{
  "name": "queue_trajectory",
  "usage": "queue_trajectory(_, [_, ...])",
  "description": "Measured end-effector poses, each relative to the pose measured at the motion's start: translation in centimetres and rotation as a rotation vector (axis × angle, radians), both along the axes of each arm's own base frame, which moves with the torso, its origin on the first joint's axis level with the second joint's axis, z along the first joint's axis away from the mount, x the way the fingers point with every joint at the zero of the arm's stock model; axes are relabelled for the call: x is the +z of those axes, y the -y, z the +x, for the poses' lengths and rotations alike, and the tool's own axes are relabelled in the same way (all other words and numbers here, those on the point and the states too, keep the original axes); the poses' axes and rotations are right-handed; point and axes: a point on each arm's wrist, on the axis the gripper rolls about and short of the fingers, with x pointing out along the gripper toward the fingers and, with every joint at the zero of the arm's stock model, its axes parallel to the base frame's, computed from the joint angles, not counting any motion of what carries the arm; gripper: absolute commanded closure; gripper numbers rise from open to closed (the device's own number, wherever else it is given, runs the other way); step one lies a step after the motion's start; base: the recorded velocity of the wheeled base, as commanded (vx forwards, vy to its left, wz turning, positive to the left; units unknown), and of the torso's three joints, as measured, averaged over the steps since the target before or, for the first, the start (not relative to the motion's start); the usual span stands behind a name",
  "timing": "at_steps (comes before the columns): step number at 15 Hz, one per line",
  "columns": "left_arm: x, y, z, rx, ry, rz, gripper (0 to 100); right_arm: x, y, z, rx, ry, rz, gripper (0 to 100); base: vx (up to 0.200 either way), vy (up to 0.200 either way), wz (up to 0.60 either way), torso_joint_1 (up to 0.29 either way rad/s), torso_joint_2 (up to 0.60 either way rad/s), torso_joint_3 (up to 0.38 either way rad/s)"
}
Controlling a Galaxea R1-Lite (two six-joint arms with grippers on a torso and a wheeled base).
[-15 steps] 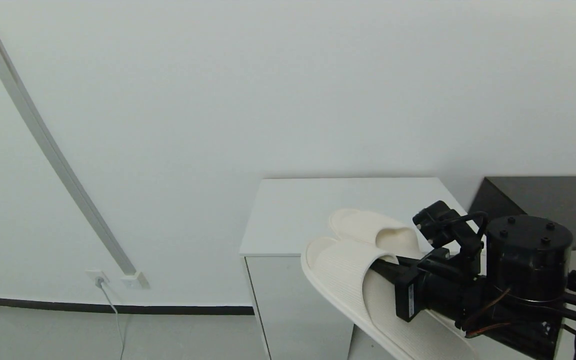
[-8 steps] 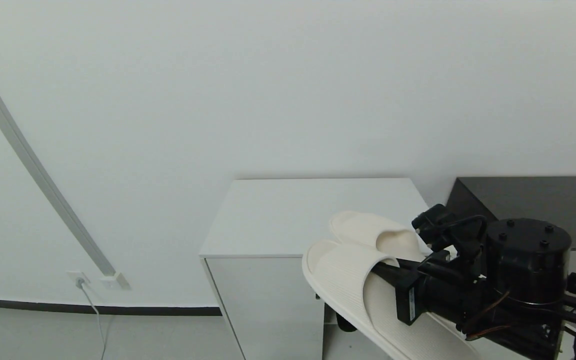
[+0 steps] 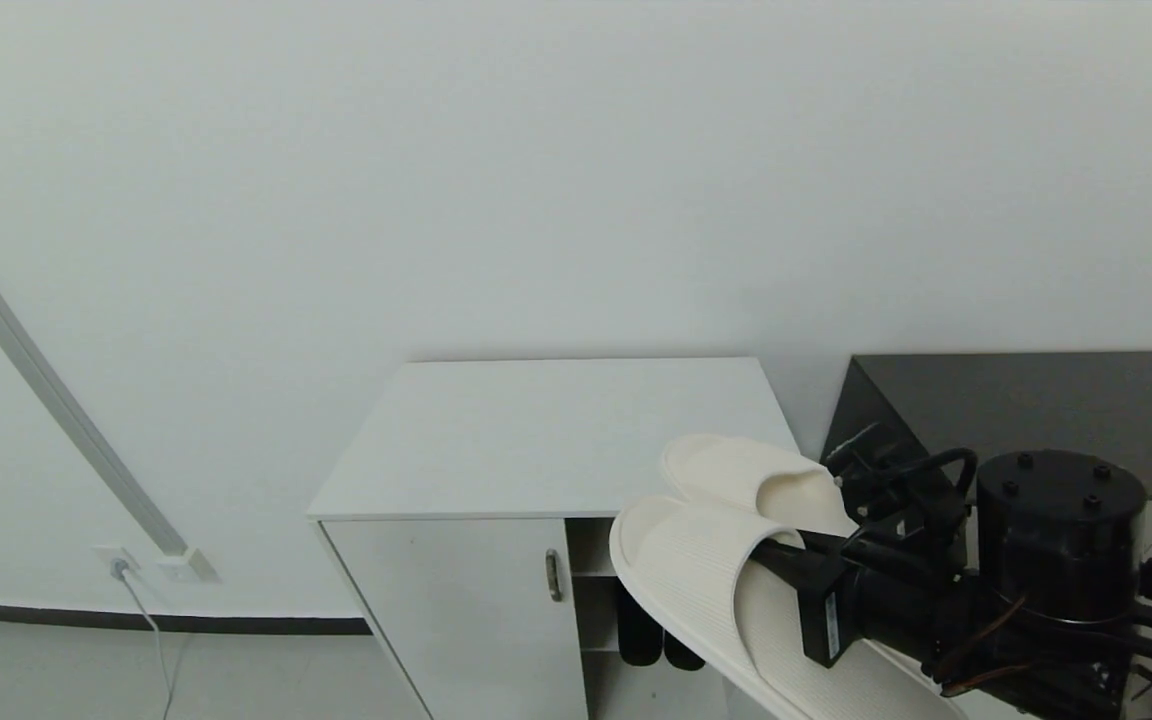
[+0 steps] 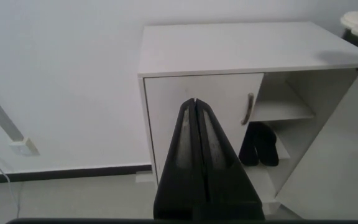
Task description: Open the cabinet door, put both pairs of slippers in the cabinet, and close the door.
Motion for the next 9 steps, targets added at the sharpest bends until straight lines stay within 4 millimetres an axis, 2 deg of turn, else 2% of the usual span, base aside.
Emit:
queue_trajectory(5, [0.0,0.0,0.0,0.001,0.0,0.0,100,-0.19,-0.02,0.0,-0.002,0.015,0.009,100,0.0,0.0,0.0,0.0,0.0,0.0])
queue_trajectory(9, [0.0,0.0,0.0,0.0,0.0,0.0,100,-0.31,-0.01,0.01,-0.004,0.012,0.005,100,-0.2,0.0,0.0,0.0,0.0,0.001])
